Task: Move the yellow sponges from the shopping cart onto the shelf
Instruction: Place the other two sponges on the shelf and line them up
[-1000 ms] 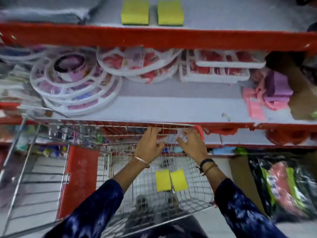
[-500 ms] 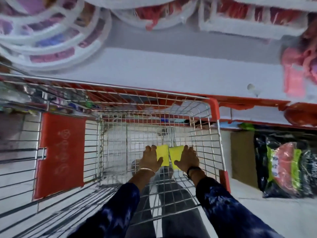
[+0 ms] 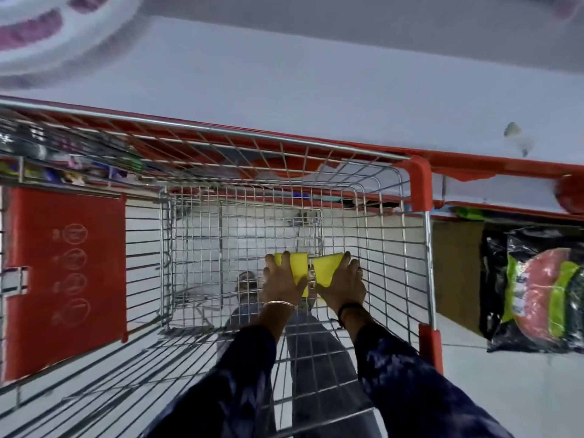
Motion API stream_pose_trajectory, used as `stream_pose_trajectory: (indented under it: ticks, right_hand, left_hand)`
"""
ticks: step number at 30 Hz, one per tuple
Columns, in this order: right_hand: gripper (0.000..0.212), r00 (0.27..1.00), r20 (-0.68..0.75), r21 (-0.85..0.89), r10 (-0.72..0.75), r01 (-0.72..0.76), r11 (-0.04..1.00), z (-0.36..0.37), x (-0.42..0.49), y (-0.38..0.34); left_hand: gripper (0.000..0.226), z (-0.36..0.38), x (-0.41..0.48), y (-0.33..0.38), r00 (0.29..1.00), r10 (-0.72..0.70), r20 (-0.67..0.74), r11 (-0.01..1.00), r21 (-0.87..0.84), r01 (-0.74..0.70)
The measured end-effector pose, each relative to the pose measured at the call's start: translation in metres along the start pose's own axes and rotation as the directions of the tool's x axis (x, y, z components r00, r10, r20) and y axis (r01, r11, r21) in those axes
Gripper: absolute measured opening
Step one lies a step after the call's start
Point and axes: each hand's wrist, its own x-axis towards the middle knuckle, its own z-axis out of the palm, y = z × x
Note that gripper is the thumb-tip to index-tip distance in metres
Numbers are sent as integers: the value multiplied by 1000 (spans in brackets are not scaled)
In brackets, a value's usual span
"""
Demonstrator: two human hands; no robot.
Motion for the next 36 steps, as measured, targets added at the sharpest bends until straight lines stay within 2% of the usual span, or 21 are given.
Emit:
stream_pose_trajectory:
  ticks: [5, 10, 17, 25, 28, 33, 36]
  right_hand:
    - [112, 1000, -22, -6, 1, -1, 1000, 1, 2, 0]
    - [99, 1000, -7, 55, 23, -23, 998, -13, -5, -6]
    - [107, 999, -22, 107, -24, 26, 994, -58, -33, -27]
    - [100, 962, -246, 164, -120, 163, 973, -142, -96, -59]
    - [99, 954, -249, 175, -164, 211, 962, -179, -118, -69]
    - [83, 924, -303, 201, -234, 302, 932, -251, -159, -80]
    - [82, 911, -329, 203, -248, 325, 924, -296, -187, -82]
  left_hand:
    - [76, 6, 4, 6, 999, -54, 3, 996, -70, 54]
    - [78, -16, 0, 2, 997, -61, -37, 997, -48, 59]
    - [88, -81, -20, 9, 995, -21, -97, 1000, -5, 20]
    - [107, -184, -70, 41, 976, 50, -211, 999, 23, -46]
    - [105, -224, -92, 60, 959, 96, -266, 995, 11, -97]
    - [102, -291, -134, 96, 918, 166, -361, 986, 36, -164]
    - [105, -326, -152, 117, 904, 194, -380, 980, 34, -195]
